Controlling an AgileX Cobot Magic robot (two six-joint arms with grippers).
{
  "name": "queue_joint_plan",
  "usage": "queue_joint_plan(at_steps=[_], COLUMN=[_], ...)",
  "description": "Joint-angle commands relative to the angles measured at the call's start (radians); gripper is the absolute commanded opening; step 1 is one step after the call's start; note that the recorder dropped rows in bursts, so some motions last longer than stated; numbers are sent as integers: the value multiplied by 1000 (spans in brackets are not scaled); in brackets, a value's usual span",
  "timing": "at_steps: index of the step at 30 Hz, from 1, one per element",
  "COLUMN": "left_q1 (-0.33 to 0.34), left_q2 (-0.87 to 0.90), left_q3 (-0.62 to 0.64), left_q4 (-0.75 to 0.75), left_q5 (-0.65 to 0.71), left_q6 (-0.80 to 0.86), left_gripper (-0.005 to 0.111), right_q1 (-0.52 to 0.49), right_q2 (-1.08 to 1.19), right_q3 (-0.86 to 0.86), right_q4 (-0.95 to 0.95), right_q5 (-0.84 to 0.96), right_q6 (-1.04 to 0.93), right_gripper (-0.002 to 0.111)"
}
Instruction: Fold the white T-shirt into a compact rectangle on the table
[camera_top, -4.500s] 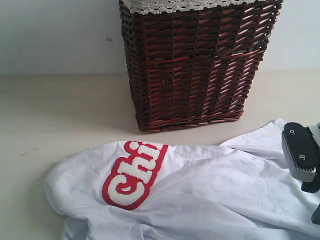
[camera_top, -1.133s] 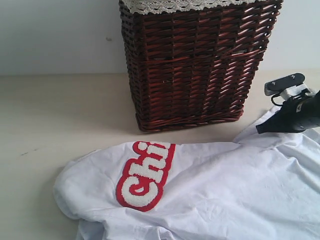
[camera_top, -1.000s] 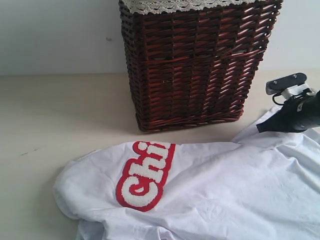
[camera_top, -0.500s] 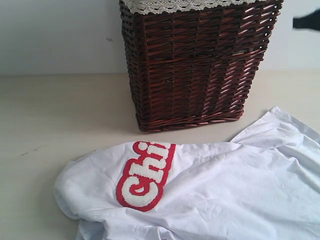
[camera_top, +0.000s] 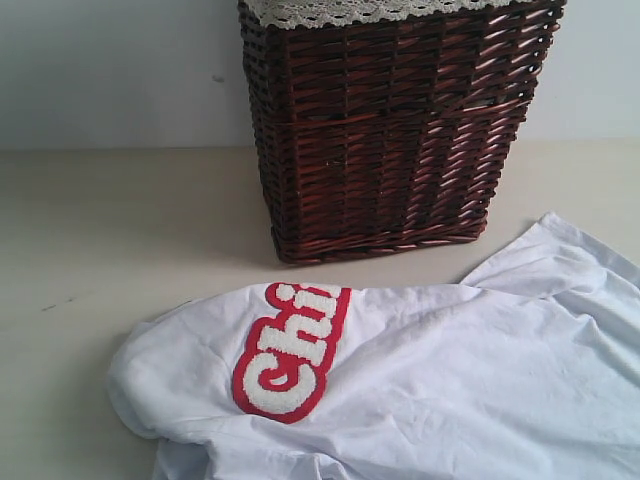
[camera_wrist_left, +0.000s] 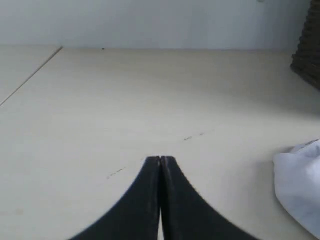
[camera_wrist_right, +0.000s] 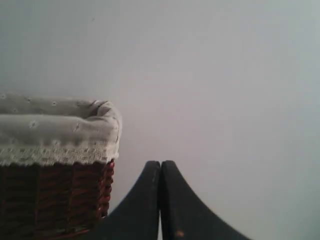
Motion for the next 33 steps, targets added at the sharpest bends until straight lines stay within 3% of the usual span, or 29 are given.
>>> queue_joint_plan(at_steps=[1,6,8,16,23,25,29,33], left_q1=[-1,-1,-1,-1,-1,-1,-1,-1], left_q2=[-7,-7,-7,-7,-7,-7,-7,-7], left_q3=[1,1,1,1,1,1,1,1], left_q4=[-4,-4,-4,-4,-4,-4,-4,-4], left_q5=[-7,-7,-7,-7,-7,-7,-9,-9], left_q6=[-2,-2,-2,-2,-2,-2,-2,-2], left_gripper=[0,0,0,0,0,0,0,0], right_q1=[-5,-5,-5,-3,-3,-3,-3,-3], right_q2=[-259,-502,-563,-609,-698,-698,-698,-698], right_q3=[278,439,439,439,439,439,439,439], right_q4=[12,55,60,60,62,62,77,266], right_q5=[-264,-328,-180,-3,484,551,526,510], right_q6=[-70,-70,-70,-63,79,112,122,123], right_gripper=[0,0,0,0,0,0,0,0])
